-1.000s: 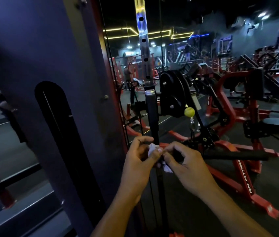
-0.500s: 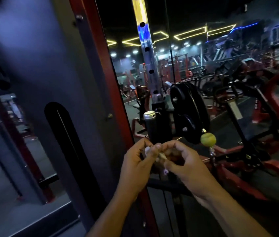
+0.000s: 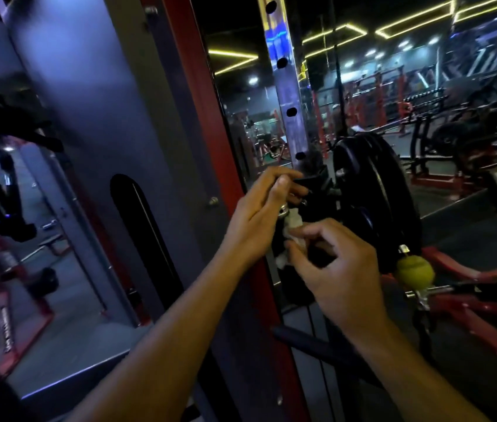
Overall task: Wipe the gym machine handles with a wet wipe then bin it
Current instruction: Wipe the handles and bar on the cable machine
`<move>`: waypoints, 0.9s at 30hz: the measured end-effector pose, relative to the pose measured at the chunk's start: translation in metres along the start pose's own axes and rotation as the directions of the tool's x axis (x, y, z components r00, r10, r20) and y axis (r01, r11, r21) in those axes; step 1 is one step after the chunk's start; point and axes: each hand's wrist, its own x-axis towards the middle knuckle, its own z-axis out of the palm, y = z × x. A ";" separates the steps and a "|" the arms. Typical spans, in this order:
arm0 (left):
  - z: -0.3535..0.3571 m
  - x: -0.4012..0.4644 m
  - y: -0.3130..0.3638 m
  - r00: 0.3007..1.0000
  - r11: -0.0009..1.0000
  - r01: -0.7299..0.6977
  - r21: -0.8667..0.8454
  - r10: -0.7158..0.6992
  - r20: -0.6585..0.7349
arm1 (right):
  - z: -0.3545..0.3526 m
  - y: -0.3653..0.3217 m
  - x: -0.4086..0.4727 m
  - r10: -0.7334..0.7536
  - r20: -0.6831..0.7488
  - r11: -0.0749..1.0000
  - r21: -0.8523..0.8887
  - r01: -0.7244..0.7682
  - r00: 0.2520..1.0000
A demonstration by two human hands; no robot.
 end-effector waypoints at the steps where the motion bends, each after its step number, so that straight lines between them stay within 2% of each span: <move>1: 0.006 0.002 -0.005 1.000 0.999 0.016 -0.048 -0.016 0.000 | 0.004 0.003 -0.004 -0.015 0.027 1.000 0.011 0.014 1.000; 4: 0.013 0.001 -0.013 0.995 0.978 0.061 -0.201 -0.075 -0.063 | 0.007 0.009 -0.012 -0.067 0.094 0.997 -0.022 0.070 0.993; 6: 0.014 0.000 -0.013 0.994 0.970 0.053 -0.239 -0.074 -0.081 | 0.006 0.014 -0.007 -0.106 0.088 0.993 -0.050 0.110 0.990; 10: 0.018 0.001 -0.011 0.994 0.954 0.034 -0.299 -0.063 -0.090 | 0.011 0.023 0.010 -0.132 -0.004 0.990 -0.043 0.131 0.991; 13: 0.019 0.000 -0.012 0.992 0.935 0.022 -0.354 -0.065 -0.109 | 0.019 0.020 0.009 -0.061 -0.112 0.997 0.034 0.065 0.992; 15: 0.021 0.000 -0.012 0.990 0.931 0.017 -0.363 -0.067 -0.125 | 0.021 0.019 0.003 -0.039 -0.151 0.998 0.044 0.047 0.988; 18: 0.024 0.000 -0.015 0.987 0.933 0.001 -0.359 -0.059 -0.149 | 0.015 0.028 -0.006 -0.038 -0.082 0.999 0.026 0.040 0.996; 21: 0.024 0.002 -0.018 0.985 0.945 -0.032 -0.324 -0.025 -0.169 | 0.009 0.029 0.001 0.114 -0.005 0.989 0.097 -0.113 0.993; 23: 0.024 0.003 -0.020 0.985 0.950 -0.042 -0.309 -0.012 -0.171 | 0.011 0.023 0.015 0.181 -0.007 0.974 0.137 -0.179 0.983; 27: 0.024 0.003 -0.024 0.987 0.946 -0.052 -0.320 -0.001 -0.162 | 0.024 0.013 0.009 0.058 -0.079 0.997 0.051 -0.054 0.995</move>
